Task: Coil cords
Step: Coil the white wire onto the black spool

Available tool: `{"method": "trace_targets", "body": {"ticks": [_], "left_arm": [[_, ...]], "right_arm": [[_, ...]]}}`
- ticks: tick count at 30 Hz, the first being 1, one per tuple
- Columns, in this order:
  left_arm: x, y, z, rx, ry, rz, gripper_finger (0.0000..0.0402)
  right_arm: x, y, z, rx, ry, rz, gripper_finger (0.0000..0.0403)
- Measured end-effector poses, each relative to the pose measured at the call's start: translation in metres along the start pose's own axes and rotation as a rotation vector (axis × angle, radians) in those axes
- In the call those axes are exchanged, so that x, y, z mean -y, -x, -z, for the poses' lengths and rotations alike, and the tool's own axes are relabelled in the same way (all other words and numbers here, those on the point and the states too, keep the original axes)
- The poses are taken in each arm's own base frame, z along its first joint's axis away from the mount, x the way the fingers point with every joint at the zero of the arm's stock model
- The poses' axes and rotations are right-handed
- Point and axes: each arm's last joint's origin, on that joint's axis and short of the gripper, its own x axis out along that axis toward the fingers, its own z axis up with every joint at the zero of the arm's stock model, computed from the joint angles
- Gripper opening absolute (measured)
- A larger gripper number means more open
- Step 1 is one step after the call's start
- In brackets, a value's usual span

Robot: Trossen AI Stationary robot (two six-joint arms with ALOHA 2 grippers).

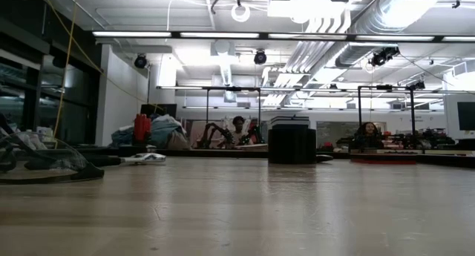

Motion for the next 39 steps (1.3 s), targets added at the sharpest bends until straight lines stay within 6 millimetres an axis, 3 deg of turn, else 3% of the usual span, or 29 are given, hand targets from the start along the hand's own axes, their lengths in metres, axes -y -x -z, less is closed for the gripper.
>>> {"method": "trace_targets", "body": {"ticks": [19,39], "left_arm": [[0.0002,0.0006,-0.0018,0.018,-0.021,-0.004,0.0000],[0.0008,0.0005,-0.0045,0.045,-0.021,0.010,0.0000]], "right_arm": [[0.0038,-0.0001,0.0027,-0.024,-0.004,0.083,0.0116],[0.0027,-0.0002,0.0028,-0.027,-0.018,0.033,0.0111]]}}
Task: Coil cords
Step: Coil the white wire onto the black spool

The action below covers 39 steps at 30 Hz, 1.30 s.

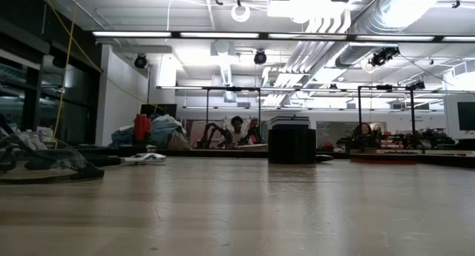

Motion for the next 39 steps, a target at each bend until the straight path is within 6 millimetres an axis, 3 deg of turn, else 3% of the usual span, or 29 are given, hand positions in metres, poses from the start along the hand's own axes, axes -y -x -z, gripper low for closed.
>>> {"method": "trace_targets", "body": {"ticks": [22,26,31,39], "left_arm": [[0.0005,0.0000,0.0002,-0.003,0.028,0.017,0.0000],[0.0004,-0.0001,0.0002,-0.004,0.029,0.017,0.0000],[0.0001,-0.0012,0.0006,-0.006,0.030,0.017,0.0000],[-0.0019,-0.0089,0.0040,-0.024,0.070,0.020,0.0000]], "right_arm": [[0.0004,0.0000,-0.0026,0.028,-0.003,0.019,0.0096],[0.0004,0.0000,-0.0026,0.028,-0.003,0.019,0.0073],[0.0003,0.0000,-0.0026,0.028,-0.003,0.018,0.0011],[-0.0007,0.0001,-0.0025,0.027,-0.019,0.010,0.0002]]}}
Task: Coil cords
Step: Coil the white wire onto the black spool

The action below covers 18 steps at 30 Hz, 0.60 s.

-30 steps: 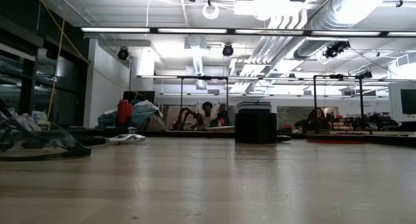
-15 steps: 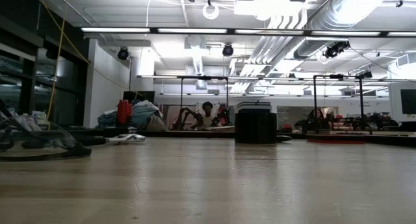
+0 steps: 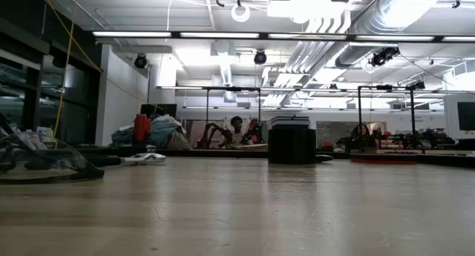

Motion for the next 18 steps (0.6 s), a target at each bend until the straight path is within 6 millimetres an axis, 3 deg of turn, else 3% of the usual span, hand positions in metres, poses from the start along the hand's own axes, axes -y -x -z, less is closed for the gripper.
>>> {"method": "trace_targets", "body": {"ticks": [5,10,14,18], "left_arm": [[-0.003,-0.007,0.006,-0.013,0.041,-0.045,0.0000],[-0.009,-0.018,0.004,0.086,0.049,-0.093,0.0000],[-0.009,-0.028,-0.001,0.168,0.133,0.002,0.0000],[-0.006,-0.031,-0.001,0.141,0.265,0.129,0.0000]], "right_arm": [[-0.014,0.002,-0.001,0.020,0.018,-0.084,0.0001],[-0.029,0.004,-0.003,0.055,0.057,-0.130,0.0000],[-0.031,0.005,-0.003,0.058,0.066,-0.106,0.0000],[-0.031,0.005,-0.006,0.085,0.076,-0.105,0.0000]]}}
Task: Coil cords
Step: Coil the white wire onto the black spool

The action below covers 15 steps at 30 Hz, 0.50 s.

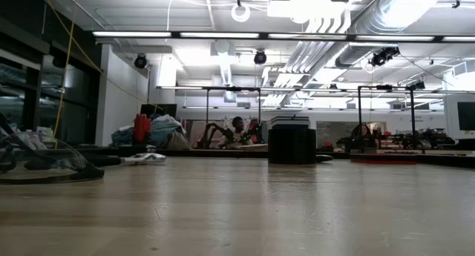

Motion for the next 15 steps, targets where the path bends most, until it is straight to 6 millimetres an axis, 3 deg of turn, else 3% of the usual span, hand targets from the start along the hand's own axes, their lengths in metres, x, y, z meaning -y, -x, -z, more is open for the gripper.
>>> {"method": "trace_targets", "body": {"ticks": [4,9,15], "left_arm": [[0.004,0.003,-0.002,0.008,0.063,0.021,0.0000],[0.007,0.001,-0.009,0.123,-0.010,-0.008,0.0000],[0.001,-0.012,-0.009,0.172,0.007,-0.005,0.0000]], "right_arm": [[-0.001,0.000,-0.005,0.049,-0.003,-0.039,0.0000],[-0.002,-0.003,-0.005,0.070,-0.013,-0.055,0.0000],[-0.003,-0.007,-0.005,0.104,-0.036,-0.068,0.0000]]}}
